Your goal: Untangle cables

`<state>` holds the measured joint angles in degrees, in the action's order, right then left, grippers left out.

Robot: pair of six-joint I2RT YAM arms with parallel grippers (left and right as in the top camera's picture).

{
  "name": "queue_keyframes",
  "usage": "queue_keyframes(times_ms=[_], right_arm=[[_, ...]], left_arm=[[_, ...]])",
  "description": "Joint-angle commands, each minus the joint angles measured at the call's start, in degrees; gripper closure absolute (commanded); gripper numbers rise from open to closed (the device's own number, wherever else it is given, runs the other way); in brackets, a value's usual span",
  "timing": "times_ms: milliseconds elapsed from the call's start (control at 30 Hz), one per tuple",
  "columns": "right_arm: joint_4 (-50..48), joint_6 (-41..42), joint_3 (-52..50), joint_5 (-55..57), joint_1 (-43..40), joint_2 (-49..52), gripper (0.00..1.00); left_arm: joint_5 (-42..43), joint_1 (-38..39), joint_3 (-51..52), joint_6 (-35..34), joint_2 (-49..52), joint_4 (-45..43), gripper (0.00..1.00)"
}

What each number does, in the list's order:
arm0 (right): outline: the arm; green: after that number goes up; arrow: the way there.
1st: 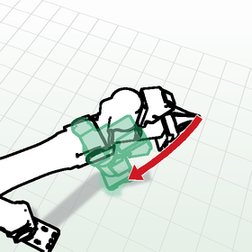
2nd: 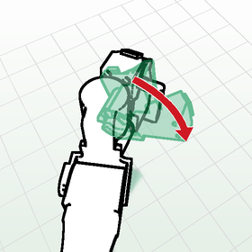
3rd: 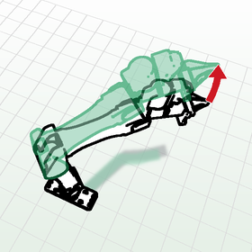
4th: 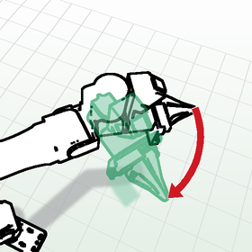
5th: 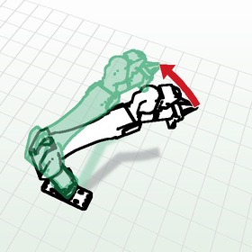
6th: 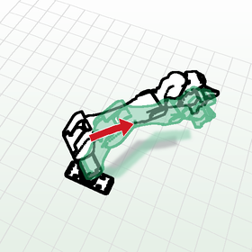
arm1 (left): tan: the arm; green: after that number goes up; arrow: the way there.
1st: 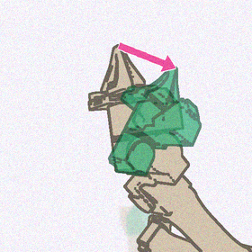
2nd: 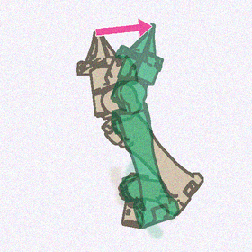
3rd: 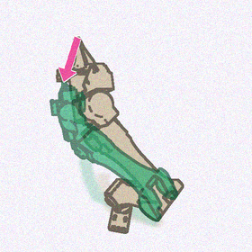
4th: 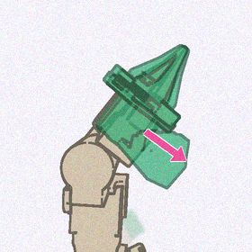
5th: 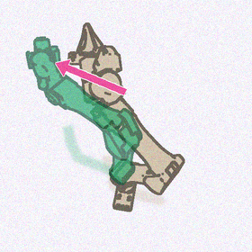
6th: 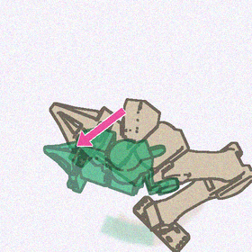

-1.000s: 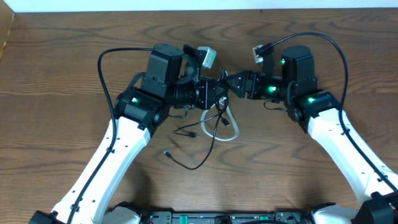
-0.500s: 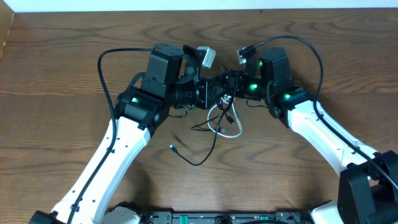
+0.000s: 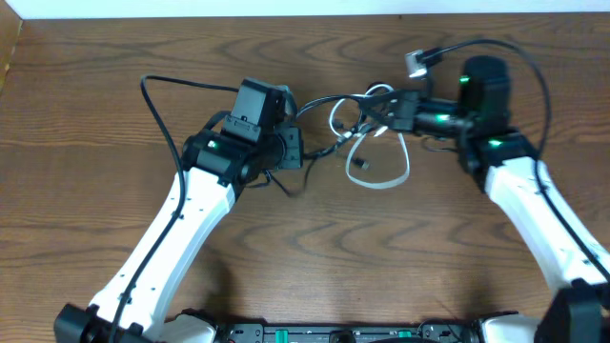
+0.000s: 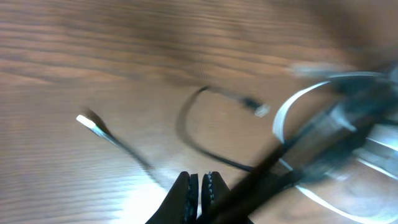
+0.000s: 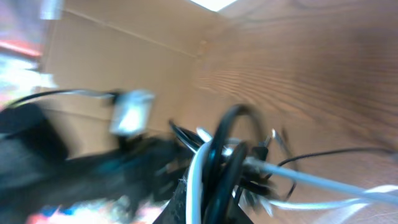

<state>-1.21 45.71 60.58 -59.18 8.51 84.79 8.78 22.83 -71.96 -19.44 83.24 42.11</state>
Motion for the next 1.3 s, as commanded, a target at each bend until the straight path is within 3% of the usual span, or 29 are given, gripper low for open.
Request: queue_keyframes(times_ms=[0, 133, 200, 433, 567, 633, 700, 800, 900, 1033, 1267], right_arm=[[-0.11, 1.2, 0.33, -8.07, -7.26, -3.65, 0.99], [3.63, 0.39, 0.31, -8.33, -15.58, -4.22, 0.99], [9.9, -4.02, 0.26, -4.55, -19.41, -4.22, 0.99], [37.18, -17.7, 0.24, 25.14, -23.78, -4.22, 0.99], [38.25, -25.16, 0.22, 19.26, -22.18, -4.22, 0.98], [37.27, -27.5, 0.22, 14.97, -20.87, -4.22, 0.93], [35.93, -28.61, 0.22, 11.8, -19.19, -4.22, 0.82], [33.94, -28.65, 0.22, 9.09, -16.02, -4.22, 0.58], [32.63, -28.76, 0.22, 9.07, -11.82, -4.2, 0.44], [30.99, -31.58, 0.22, 10.21, -6.67, -3.54, 0.37], [30.73, -34.62, 0.22, 12.44, -3.19, -0.02, 0.36]], left_arm=[[-6.88, -2.12, -0.63, 0.74, 2.16, 1.16, 0.92], [-6.91, -2.97, -0.63, 1.84, 2.45, 1.14, 0.92], [-6.91, -3.17, -0.63, 3.02, 2.38, 1.14, 0.92], [-6.58, -3.15, -0.63, 4.22, 2.38, 1.14, 0.92], [0.17, -3.15, -0.66, 7.85, 2.36, 0.13, 0.92], [6.73, -3.15, -0.66, 11.41, 2.34, -1.33, 0.93], [14.36, -3.15, -0.66, 15.13, 2.19, -3.15, 0.93], [24.92, -3.15, -0.66, 18.69, 1.66, -5.86, 0.93], [32.28, -3.15, -0.66, 18.75, 1.29, -8.87, 0.93], [38.88, -3.15, -0.66, 13.51, 1.2, -13.31, 0.93], [43.91, -3.15, -0.66, -1.73, 1.18, -22.08, 0.93]])
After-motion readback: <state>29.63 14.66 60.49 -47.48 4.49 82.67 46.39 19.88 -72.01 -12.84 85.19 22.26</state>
